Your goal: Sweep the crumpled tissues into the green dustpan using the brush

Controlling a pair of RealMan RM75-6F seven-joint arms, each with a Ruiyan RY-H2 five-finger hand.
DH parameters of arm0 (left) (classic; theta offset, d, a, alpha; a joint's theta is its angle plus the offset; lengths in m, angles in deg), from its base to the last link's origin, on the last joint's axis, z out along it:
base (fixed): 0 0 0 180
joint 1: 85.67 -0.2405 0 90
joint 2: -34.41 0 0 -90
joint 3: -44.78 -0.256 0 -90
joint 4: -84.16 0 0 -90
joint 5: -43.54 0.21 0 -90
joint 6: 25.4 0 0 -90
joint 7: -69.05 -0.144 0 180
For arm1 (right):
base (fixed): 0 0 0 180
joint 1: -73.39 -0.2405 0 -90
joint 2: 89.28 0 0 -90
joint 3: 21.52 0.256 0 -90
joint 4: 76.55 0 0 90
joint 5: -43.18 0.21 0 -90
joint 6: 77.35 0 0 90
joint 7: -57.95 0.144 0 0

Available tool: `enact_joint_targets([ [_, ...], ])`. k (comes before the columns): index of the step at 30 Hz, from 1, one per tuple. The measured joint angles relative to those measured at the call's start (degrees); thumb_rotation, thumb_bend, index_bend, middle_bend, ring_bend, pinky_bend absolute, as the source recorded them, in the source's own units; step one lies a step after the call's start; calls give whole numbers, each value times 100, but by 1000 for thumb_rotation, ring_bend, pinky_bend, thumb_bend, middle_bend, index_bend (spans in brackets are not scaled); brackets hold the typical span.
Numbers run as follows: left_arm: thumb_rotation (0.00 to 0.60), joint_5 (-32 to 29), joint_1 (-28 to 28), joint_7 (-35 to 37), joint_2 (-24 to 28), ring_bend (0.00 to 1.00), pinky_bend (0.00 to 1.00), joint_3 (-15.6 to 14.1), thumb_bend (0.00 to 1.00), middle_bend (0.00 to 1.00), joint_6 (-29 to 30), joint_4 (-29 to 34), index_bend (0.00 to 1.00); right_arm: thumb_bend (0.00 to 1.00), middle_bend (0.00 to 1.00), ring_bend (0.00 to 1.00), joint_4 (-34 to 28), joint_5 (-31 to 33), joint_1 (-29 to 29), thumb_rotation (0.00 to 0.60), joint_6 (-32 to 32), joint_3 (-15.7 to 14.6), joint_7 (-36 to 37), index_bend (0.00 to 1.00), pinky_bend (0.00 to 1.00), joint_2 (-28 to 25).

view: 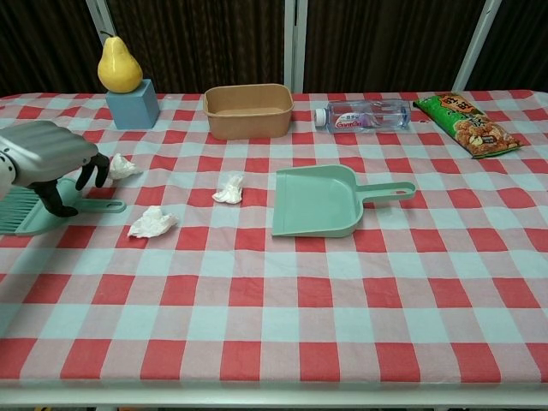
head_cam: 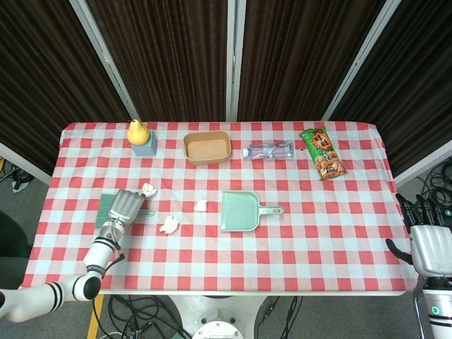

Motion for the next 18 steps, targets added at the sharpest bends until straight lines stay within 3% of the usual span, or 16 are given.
enact_joint_targets([
  [18,600,155,154,457,-49,735,886,-193,237,478,-20,-90,408,124,177,6,17,81,51,600,12,1,15,44,68,-8],
])
